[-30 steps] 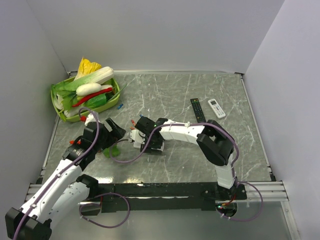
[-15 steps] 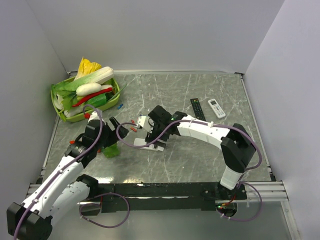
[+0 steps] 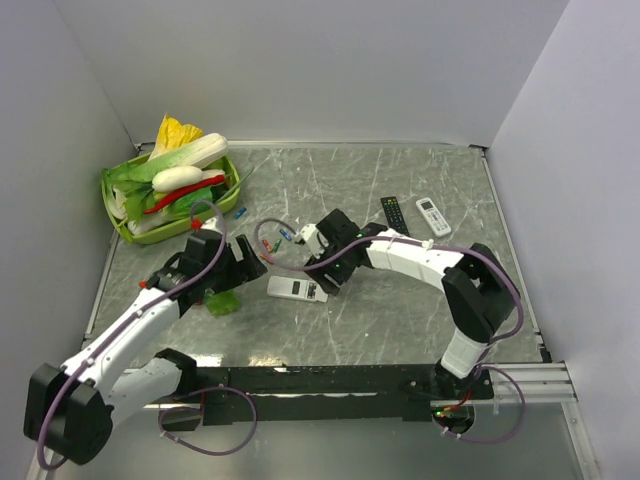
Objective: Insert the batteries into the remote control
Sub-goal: Load the battery cover into the remote control.
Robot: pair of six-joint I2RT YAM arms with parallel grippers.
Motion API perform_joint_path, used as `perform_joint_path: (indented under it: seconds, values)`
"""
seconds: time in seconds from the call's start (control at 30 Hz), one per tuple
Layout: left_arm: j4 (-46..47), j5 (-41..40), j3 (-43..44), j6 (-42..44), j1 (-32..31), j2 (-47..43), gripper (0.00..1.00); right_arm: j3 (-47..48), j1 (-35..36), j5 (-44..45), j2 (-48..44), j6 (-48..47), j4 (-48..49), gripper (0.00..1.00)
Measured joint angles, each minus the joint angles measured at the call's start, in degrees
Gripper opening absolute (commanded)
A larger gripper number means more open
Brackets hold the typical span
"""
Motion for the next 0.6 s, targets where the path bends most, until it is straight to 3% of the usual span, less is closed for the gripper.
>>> perform_joint_path:
  seconds: [0.33,0.6]
  values:
    - [-0.17,3.69,7.52,6.14,-0.11,12.28,0.99,-6.27,-1.46,1.27,-6.95,33.55,0.46,0.68]
    - [-1.53,4.81,10.84,9.79,-1.97,20.72,0.91,-10.43,-1.49,1.27,-7.93,49.53,3.08,0.65]
